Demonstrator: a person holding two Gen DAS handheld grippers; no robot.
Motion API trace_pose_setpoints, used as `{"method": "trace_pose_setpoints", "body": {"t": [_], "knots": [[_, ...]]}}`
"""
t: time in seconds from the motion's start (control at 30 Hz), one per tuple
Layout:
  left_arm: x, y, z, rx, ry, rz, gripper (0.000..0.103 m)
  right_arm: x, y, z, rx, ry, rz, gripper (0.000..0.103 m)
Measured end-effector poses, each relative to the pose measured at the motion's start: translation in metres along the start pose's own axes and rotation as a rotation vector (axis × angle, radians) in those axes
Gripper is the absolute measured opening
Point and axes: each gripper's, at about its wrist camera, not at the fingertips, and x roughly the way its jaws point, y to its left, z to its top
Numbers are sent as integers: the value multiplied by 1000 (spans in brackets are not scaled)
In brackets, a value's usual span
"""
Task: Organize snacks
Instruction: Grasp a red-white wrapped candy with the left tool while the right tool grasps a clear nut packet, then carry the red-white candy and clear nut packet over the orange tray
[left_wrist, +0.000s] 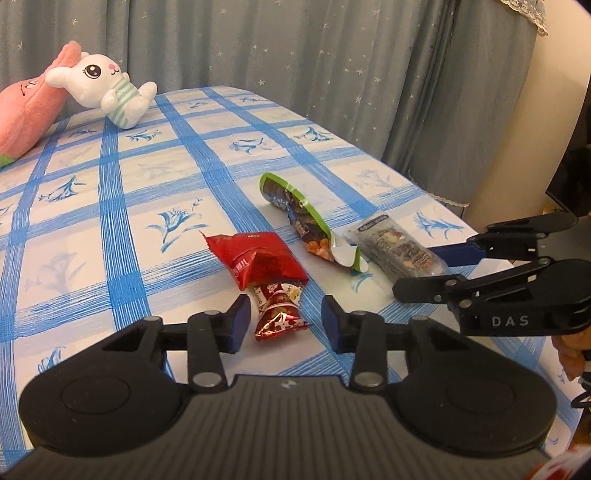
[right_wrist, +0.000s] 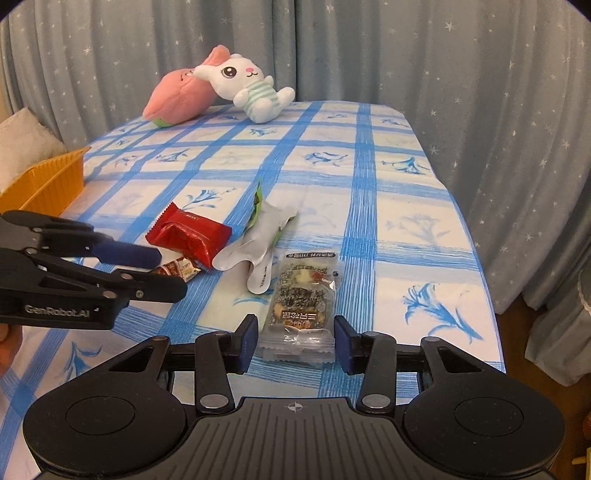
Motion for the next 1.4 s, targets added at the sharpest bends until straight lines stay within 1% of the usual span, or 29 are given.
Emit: {"method": "trace_pose_setpoints", "body": {"t": [0.1,0.23,0.47,0.53,0.7,0.97,1.17,1.4], "knots": [[2,1,-1,4,5,8,29,1,1,-1,5,-10,-11,44],[2,-4,-2,49,12,28,29,4,5,-3,3,-27,-37,45],[-7,-2,-5,44,7,34,26,6,10,-4,38,-42,-84,45],[-11,0,-5,39,0,35,21,5,12,-3,48,-38,-95,43],[-18,3,-6,41,-1,42,21,-1,15,-5,69,-38,-109,42],[-29,7,-8,34,-4,45,21,-15,23,-8,92,-64,-128,41],[-48,14,-5,13,-27,55,21,-28,33,-4,90,-85,-129,41],[-71,23,-4,-9,-53,64,21,-36,44,-8,102,-80,-128,41]]}}
